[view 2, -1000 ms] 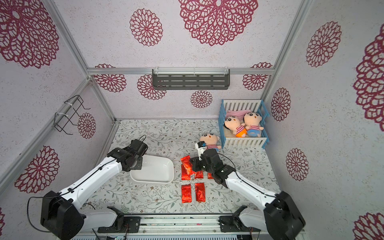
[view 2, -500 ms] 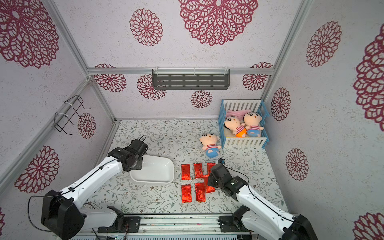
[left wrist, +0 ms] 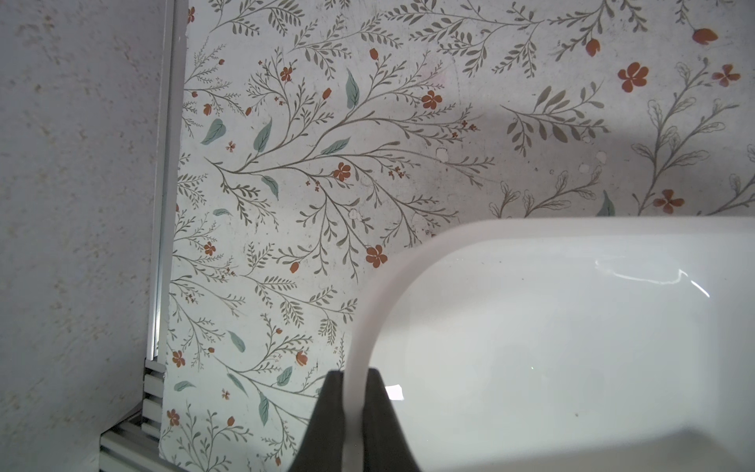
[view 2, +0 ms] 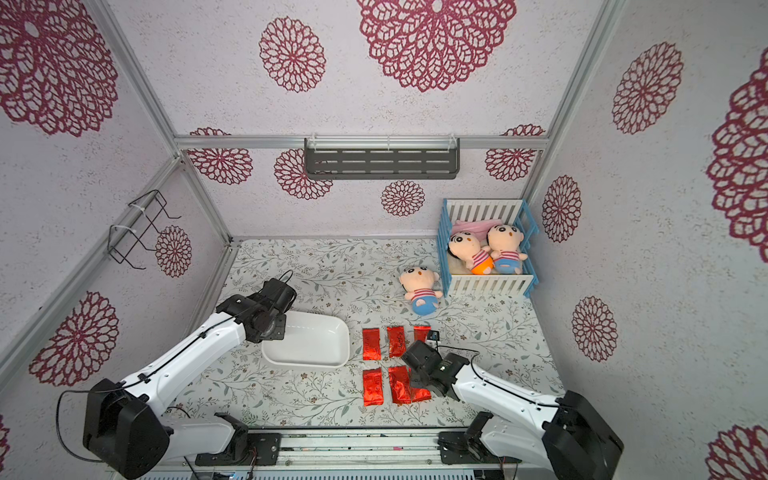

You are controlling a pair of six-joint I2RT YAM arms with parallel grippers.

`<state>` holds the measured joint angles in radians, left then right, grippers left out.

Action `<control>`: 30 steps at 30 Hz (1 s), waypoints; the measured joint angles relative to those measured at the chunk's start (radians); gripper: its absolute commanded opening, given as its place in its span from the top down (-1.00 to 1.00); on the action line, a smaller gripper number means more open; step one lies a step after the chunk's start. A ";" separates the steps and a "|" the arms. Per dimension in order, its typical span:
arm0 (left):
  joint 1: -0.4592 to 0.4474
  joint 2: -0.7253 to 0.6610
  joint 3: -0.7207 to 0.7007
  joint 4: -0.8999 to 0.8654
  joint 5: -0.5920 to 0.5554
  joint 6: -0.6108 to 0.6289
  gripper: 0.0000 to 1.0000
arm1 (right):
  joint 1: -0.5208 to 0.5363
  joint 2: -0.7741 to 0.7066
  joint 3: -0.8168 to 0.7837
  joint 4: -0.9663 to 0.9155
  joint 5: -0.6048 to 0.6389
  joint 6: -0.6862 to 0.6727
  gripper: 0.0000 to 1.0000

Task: Take the tea bags out of the storage box
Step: Place the tea bag at the center of the board.

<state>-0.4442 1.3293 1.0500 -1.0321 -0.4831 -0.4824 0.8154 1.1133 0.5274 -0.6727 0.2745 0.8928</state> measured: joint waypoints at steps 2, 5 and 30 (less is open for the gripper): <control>0.000 0.000 0.000 0.000 0.000 0.000 1.00 | 0.004 -0.008 0.000 -0.014 0.019 0.018 1.00; 0.000 0.000 0.000 0.000 0.001 0.000 1.00 | 0.004 -0.038 0.000 -0.032 0.042 0.038 1.00; 0.000 0.000 0.000 0.000 0.004 0.000 1.00 | -0.001 0.007 0.030 -0.052 0.096 0.050 0.30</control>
<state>-0.4442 1.3293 1.0500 -1.0321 -0.4793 -0.4820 0.8143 1.1206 0.5571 -0.7246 0.3702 0.9428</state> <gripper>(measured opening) 0.098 0.295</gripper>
